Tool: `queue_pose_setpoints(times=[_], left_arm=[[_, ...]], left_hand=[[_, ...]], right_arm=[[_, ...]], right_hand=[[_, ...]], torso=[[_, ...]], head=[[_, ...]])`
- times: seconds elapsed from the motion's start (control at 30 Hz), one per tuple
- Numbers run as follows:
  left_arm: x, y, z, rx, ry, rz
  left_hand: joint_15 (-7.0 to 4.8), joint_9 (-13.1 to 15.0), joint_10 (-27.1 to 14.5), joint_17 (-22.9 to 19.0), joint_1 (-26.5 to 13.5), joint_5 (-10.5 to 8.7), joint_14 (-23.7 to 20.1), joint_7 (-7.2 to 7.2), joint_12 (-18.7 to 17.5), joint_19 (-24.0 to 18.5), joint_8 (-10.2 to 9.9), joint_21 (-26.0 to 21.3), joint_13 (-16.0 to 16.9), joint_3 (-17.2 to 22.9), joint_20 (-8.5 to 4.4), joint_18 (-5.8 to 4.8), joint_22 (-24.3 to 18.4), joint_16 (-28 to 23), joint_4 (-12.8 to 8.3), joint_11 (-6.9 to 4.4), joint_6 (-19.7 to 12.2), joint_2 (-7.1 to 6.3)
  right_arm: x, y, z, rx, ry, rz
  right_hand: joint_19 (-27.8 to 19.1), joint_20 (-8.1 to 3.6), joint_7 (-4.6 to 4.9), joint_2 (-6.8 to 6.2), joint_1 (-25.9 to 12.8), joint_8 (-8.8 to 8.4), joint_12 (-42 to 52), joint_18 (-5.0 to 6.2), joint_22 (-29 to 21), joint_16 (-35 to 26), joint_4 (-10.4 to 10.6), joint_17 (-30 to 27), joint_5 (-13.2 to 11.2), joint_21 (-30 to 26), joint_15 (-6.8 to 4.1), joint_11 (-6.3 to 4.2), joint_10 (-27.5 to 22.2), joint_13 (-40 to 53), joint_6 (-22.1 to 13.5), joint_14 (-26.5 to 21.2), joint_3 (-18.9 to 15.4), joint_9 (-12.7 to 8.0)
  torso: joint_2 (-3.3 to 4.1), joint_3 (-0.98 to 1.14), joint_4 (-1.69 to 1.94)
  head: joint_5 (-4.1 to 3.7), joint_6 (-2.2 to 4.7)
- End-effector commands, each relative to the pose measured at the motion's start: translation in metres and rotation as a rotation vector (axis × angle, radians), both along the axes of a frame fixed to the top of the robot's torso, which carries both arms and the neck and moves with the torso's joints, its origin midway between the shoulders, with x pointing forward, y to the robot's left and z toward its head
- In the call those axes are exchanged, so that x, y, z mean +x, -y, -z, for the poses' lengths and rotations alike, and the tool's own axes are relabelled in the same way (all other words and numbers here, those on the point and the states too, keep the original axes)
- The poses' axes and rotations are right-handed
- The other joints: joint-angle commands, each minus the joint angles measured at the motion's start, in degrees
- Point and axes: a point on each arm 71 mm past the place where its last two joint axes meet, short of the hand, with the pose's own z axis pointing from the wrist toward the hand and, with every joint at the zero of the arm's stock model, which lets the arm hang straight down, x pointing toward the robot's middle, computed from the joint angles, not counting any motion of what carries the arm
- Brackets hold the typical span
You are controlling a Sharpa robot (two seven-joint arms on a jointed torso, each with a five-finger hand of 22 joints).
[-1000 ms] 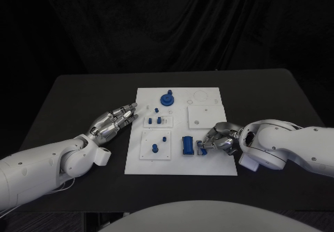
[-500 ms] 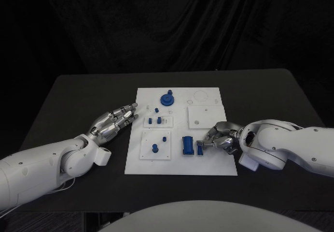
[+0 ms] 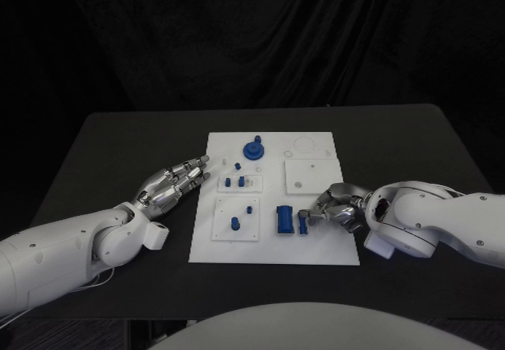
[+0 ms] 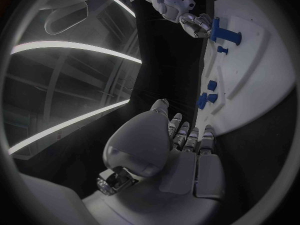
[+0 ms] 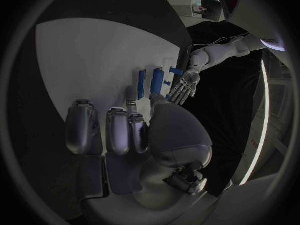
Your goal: Assemble the parts on the task board
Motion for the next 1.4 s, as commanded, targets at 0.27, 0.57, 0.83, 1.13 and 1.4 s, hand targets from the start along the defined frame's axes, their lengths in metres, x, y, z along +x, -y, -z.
queue_pose_setpoints(times=[0.27, 0.57, 0.83, 1.13, 1.4], left_arm=[[-0.004, 0.001, -0.004, -0.033, 0.034, -0.018], [-0.017, 0.0, -0.019, -0.06, 0.087, -0.055], [-0.014, 0.004, -0.046, -0.085, 0.17, -0.074], [-0.004, 0.008, -0.056, -0.083, 0.262, -0.127], [0.002, 0.011, -0.039, 0.034, 0.101, -0.083]], left_hand=[[0.4, 0.14, 0.26, -0.05, 0.83, 0.79, -0.06, 0.7, 0.51, 0.05, 0.5, 0.29, 0.09, 0.79, 0.43, 0.48, 0.08, -0.12, -0.68, 0.12, 0.89, -0.32], [0.47, 0.37, 0.95, 0.02, 0.23, 0.85, 0.12, 1.67, 1.28, 0.28, 1.04, 0.45, 0.19, 0.9, 0.55, 0.5, 0.25, -0.03, -0.21, 0.38, 3.14, -0.43], [-0.26, 0.18, 1.16, -0.01, -0.8, 0.47, 0.06, 1.17, 1.5, 0.29, 0.76, 0.49, 0.2, 0.24, -0.01, 0.68, 0.22, -0.07, 1.51, 0.27, 2.42, -0.7], [-1.93, -0.91, 0.67, -0.13, -6.05, -4.44, -0.23, -5.46, 0.6, -1.45, -0.83, -0.68, 0.04, -3.93, -2.4, -0.05, -1.92, -0.21, 3.31, -0.31, -7.43, -0.79], [-6.55, -2.44, -4.24, -0.13, -34.19, -18.03, -0.23, -9.45, -8.64, -2.08, -2.44, -1.22, -1.63, -2.08, -4.2, -2.26, -3.24, -0.21, -1.73, -5.47, -14.26, -4.61]], right_arm=[[-0.001, 0.012, -0.021, 0.056, 0.271, 0.016], [0.016, 0.027, -0.058, 0.272, 0.547, 0.16], [0.036, 0.035, -0.076, 0.545, 0.65, 0.221], [0.047, 0.038, -0.058, 0.734, 0.524, 0.156], [0.052, 0.042, -0.048, 0.672, 0.527, 0.171]], right_hand=[[1.99, -0.39, -1.05, -1.45, 4.02, 6.01, -0.14, 0.84, 11.05, 0.7, -0.14, 0.62, 1.08, 0.89, -0.6, -0.7, 5.87, 15.07, -0.87, 3.43, -0.58, 3.62], [-5.49, -0.35, -1.75, 4.95, -5.24, 10.47, -5.78, 4.35, 4.83, -12.16, 0.09, -18.4, -1.9, -18.26, -0.75, -1.12, -2.04, 5.13, 0.08, -2.5, -4.23, 5.49], [-25.88, 8.22, 4.76, 8.74, -3.73, 4.41, -50.98, 7.81, -22.68, -54.12, 0.17, -54.09, -2.09, -64.6, 8.67, 6.96, -36.29, -42.95, -1.8, -25.83, -9.34, -1.93], [-73.52, 15.54, 2.77, 9.43, -6.62, -18.06, -73.71, 1.03, -60.29, -74.71, 0.15, -70.67, -9.75, -74.11, 16.83, 13.12, -65.28, -64.4, -16.92, -66.87, -16.63, -16.51], [-83.84, 10.37, -3.42, 5.35, -23.95, -31.49, -81.43, -2.24, -70.58, -82.12, -4.97, -74.8, -15.33, -75.67, 12.73, 6.73, -79.31, -70.77, -36.16, -79.41, -11.92, -26.3]], torso=[[0.0, 0.0, -0.01], [0.0, 0.01, 0.01], [-0.52, 0.07, -0.04], [-3.2, 0.3, -1.06], [-3.25, 0.33, -1.16]], head=[[0.44, -0.01], [1.08, -0.01], [2.05, -0.01], [4.08, -0.01], [4.77, 0.0]])
